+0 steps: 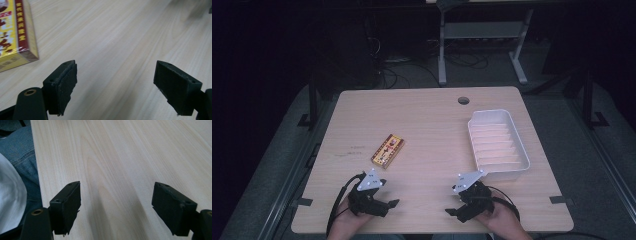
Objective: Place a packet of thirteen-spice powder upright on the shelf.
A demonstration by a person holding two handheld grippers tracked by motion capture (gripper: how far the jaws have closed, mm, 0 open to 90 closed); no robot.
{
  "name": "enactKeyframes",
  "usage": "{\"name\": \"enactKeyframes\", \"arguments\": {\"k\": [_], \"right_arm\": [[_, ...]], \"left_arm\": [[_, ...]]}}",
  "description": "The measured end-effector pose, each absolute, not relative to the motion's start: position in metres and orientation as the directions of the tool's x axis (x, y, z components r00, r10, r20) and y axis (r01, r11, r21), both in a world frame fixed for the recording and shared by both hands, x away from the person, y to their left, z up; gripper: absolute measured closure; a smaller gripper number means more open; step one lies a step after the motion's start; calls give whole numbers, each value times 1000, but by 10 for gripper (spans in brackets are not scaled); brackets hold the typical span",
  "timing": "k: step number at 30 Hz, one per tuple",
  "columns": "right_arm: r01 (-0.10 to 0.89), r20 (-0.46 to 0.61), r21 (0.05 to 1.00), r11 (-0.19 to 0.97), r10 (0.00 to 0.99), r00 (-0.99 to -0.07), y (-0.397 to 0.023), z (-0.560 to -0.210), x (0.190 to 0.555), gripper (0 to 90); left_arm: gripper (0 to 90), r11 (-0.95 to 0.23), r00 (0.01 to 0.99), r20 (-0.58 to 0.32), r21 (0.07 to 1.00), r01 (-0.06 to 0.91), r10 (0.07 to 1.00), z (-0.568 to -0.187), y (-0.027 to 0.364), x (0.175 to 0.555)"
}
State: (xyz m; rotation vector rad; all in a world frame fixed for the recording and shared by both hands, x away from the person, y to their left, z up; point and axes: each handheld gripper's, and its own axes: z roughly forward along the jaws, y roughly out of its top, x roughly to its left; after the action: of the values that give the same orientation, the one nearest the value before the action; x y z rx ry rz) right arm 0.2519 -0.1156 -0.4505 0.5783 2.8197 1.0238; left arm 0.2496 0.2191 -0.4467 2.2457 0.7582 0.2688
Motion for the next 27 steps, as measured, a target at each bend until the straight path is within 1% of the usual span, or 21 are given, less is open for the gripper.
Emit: {"name": "enactKeyframes", "arguments": {"k": [9,21,27], "right_arm": [[309,43,634,709,367,-929,-113,-451,250,225],[301,36,640,707,364,-931,-112,-449,249,225],[298,33,642,706,363,-931,-112,-448,248,225]], "left_arm": [[182,-521,761,-12,722,456,649,-433,232,267],[182,-511,724,5,713,481,689,-427,239,297],[180,-497,702,-4,704,508,712,-428,240,311]]}}
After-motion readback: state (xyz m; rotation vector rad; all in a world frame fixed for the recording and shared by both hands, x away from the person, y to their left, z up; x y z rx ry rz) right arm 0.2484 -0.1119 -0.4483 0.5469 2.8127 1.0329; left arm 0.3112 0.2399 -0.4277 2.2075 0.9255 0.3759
